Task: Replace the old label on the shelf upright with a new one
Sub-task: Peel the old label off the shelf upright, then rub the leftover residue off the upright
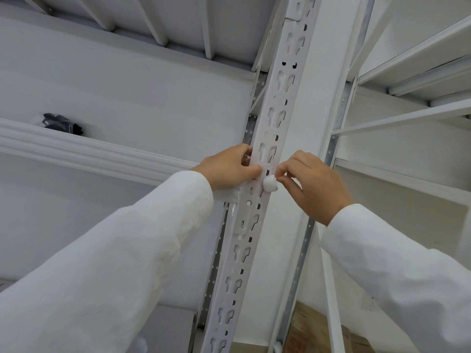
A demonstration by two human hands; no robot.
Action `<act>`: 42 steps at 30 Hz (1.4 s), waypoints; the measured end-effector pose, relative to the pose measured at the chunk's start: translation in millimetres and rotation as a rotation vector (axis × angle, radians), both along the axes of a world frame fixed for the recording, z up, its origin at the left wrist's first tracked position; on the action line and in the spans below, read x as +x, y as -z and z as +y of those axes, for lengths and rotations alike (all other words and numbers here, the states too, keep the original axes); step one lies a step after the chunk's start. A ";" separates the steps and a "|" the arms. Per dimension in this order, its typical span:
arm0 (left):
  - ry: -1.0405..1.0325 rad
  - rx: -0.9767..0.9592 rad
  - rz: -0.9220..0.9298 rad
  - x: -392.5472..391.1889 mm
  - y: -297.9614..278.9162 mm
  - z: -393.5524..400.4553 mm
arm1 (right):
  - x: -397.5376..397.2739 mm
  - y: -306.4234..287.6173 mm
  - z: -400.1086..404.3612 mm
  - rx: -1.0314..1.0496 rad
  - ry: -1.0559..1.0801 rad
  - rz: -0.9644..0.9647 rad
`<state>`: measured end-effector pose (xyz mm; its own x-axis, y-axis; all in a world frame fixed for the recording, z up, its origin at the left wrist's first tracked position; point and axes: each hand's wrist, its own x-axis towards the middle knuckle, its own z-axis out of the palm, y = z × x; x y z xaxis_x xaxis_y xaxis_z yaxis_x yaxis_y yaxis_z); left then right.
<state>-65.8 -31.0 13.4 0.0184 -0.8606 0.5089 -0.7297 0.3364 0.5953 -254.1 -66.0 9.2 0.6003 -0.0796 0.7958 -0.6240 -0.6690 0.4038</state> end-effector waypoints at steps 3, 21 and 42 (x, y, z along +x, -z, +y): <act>0.001 -0.005 -0.007 -0.4 0.4 0.4 | 0.8 -1.0 3.7 -0.011 -0.024 -0.013; -0.040 -0.059 -0.032 -1.0 0.8 3.9 | 3.3 12.0 13.0 0.394 -0.073 -0.106; -0.097 -0.403 0.027 91.8 87.0 104.3 | 104.5 28.8 63.1 0.898 -0.289 0.042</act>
<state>26.0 73.3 -73.6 0.1076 -0.5860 0.8031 -0.7556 0.4768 0.4491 -149.6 -2.9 -19.6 0.7192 -0.4960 0.4865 -0.3819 -0.8672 -0.3196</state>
